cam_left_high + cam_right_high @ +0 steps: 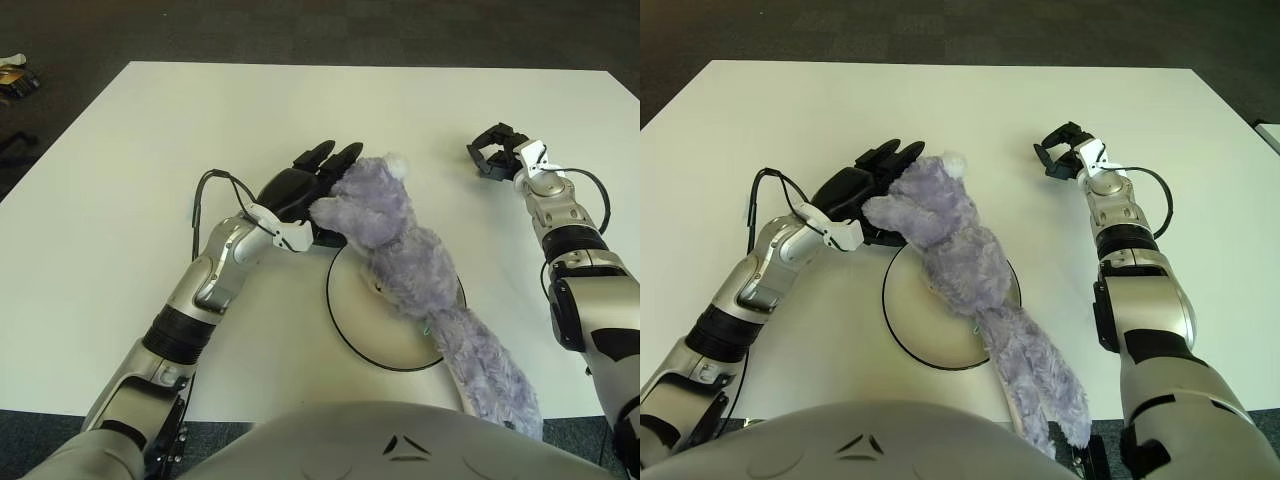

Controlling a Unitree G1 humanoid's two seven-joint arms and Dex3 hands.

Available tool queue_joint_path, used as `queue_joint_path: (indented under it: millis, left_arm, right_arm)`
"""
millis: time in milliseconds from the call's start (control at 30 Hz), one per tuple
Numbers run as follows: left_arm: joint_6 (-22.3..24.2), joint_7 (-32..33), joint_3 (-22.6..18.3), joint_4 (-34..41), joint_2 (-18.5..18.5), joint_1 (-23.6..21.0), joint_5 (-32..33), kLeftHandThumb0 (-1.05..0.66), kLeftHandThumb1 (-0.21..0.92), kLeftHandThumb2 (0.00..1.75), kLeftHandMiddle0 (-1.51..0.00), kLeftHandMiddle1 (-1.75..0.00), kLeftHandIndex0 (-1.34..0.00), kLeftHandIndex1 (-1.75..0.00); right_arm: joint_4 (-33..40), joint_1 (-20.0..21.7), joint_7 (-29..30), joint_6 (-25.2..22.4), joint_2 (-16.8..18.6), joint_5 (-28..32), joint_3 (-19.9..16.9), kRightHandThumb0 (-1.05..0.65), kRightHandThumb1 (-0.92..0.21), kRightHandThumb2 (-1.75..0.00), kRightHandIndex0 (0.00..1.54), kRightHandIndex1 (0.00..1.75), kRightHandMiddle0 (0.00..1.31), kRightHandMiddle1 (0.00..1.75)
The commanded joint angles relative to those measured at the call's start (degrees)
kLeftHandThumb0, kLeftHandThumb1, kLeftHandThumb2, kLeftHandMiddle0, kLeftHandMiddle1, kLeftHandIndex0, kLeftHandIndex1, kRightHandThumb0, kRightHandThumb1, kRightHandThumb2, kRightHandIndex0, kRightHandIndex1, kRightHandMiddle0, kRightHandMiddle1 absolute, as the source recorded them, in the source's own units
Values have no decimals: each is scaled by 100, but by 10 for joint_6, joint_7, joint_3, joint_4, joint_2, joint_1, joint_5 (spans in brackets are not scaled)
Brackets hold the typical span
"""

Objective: Put the doll into the plate.

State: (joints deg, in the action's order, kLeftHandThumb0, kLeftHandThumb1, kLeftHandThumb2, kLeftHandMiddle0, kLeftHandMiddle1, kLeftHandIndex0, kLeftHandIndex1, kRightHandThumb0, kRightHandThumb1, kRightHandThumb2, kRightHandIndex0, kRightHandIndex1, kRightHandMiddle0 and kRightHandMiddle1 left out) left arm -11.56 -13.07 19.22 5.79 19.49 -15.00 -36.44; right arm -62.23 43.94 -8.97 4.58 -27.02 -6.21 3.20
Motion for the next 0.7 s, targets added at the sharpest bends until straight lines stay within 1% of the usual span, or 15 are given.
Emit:
queue_joint_path:
  millis: [0,33,67,100,167,233,267,300,400,533,567,633,667]
  left_arm:
    - [-9,10,6,-13,-6,0,5,-73,61,60,-15,-7,0,-9]
    - [-10,11,7,-16,-7,0,6,-72,60,61,-16,-9,0,-12]
    - [-12,16,8,-21,-9,0,4,-70,58,62,-16,-16,0,-17]
    - [-13,20,9,-24,-11,0,3,-70,57,63,-13,-27,0,-19]
    - [-18,29,11,-31,-12,0,-1,-68,55,64,-5,-64,0,-26]
    - [-26,44,12,-41,-14,-1,-6,-66,54,64,-2,-91,0,-32]
    - [-31,53,13,-47,-15,-2,-9,-66,53,64,-2,-96,0,-34]
    - [-35,60,13,-51,-15,-3,-11,-64,51,65,-1,-109,0,-40]
    - [-43,76,15,-62,-17,-6,-14,-60,46,70,0,-126,0,-50]
    - [-45,87,17,-74,-24,-11,-15,-53,38,79,0,-141,0,-64]
    - [-42,88,18,-77,-26,-12,-14,-48,36,84,-4,-153,0,-86]
    - [-35,86,18,-78,-31,-14,-13,-41,33,92,-13,-166,0,-117]
    - [-28,83,18,-77,-33,-14,-12,-40,33,94,-15,-168,0,-122]
  right_arm:
    - [-33,-66,-31,-58,25,-22,24,-1,-76,-78,20,175,18,175]
    - [-32,-66,-31,-59,24,-22,25,-1,-76,-78,20,175,18,175]
    - [-32,-66,-32,-60,24,-21,26,-1,-77,-78,20,175,18,175]
    - [-31,-66,-32,-60,24,-21,26,-1,-77,-78,20,175,18,175]
    - [-30,-67,-33,-61,24,-20,27,-1,-77,-78,20,175,18,175]
    - [-29,-67,-34,-61,24,-19,27,-1,-77,-77,20,175,18,175]
    - [-28,-67,-34,-61,24,-18,27,-1,-77,-77,20,175,18,175]
    - [-28,-68,-34,-61,24,-18,27,-1,-77,-77,20,175,18,175]
    - [-27,-68,-36,-62,24,-16,25,-1,-77,-77,19,175,18,175]
    - [-23,-70,-36,-64,24,-15,25,-1,-77,-77,19,175,18,175]
    - [-21,-71,-35,-64,24,-15,25,-1,-77,-77,19,175,18,175]
    - [-19,-71,-35,-67,24,-15,24,-1,-77,-77,19,175,18,175]
    - [-19,-71,-35,-69,24,-15,24,-1,-77,-77,19,175,18,175]
